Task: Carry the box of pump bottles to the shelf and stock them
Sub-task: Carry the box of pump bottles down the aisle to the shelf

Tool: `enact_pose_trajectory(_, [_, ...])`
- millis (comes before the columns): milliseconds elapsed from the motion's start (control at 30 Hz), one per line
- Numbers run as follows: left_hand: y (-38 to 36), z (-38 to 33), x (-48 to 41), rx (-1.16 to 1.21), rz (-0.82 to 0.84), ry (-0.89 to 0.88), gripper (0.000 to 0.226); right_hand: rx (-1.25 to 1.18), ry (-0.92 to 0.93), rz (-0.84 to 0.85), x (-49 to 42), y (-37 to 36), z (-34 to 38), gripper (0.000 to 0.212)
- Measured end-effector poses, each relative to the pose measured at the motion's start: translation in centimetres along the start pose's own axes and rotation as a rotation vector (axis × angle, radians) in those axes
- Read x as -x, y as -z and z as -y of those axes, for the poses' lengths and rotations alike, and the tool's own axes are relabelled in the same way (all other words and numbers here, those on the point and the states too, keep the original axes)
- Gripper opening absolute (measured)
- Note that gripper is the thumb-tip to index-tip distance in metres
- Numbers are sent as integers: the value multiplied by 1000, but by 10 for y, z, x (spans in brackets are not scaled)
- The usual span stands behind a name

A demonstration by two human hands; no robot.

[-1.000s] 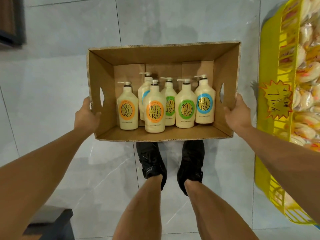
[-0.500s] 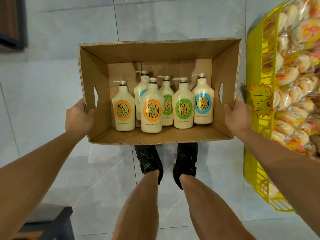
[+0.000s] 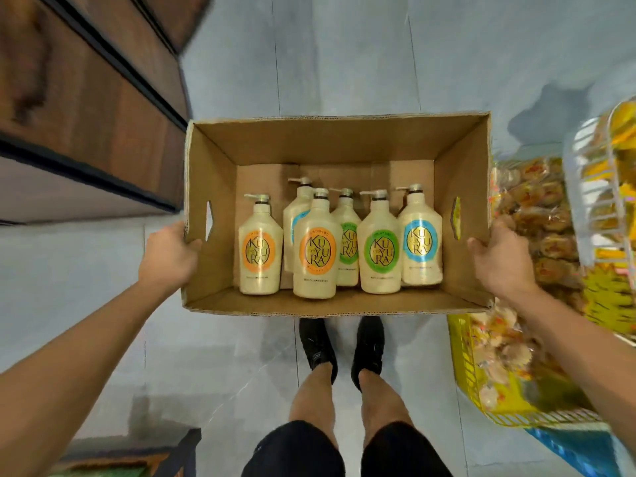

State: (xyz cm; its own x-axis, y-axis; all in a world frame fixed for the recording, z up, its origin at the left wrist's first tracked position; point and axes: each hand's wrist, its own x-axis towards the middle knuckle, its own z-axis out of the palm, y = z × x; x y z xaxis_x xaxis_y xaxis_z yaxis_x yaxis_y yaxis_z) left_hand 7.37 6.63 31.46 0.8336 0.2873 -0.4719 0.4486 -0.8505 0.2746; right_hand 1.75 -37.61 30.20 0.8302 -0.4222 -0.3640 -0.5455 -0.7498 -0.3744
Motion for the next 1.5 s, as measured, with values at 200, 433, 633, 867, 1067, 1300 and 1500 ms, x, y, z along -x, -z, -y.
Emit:
enact_pose_trajectory(200, [144,-40,17,6,-113,-117,23,6,90,-72,6,117,89,18])
enact_pose_trajectory(433, [259,-102,-16,45,-210,-258,18,-68,147,-130,-31,197,174,6])
enact_pose_trajectory(633, [308,-160,-87,112,-226,-242,12,-124,206,-149,-118,235,233,8])
enact_pose_trajectory(867, [367,-248,-190,108,-227,-207,11,-139,220,-100,-256,276,311,17])
enact_pose_trajectory(1067, [427,-309,-287,89,-286,-201,8,-166,243,-112,-371,320,400,13])
enact_pose_trajectory(1300, [487,-374,-455,128,-254,-229,13,-118,240,-120,-512,335,513,11])
enact_pose_trajectory(1500, [553,-436,-601,100,-260,-250,4,-86,230,-123,-626,349,613,15])
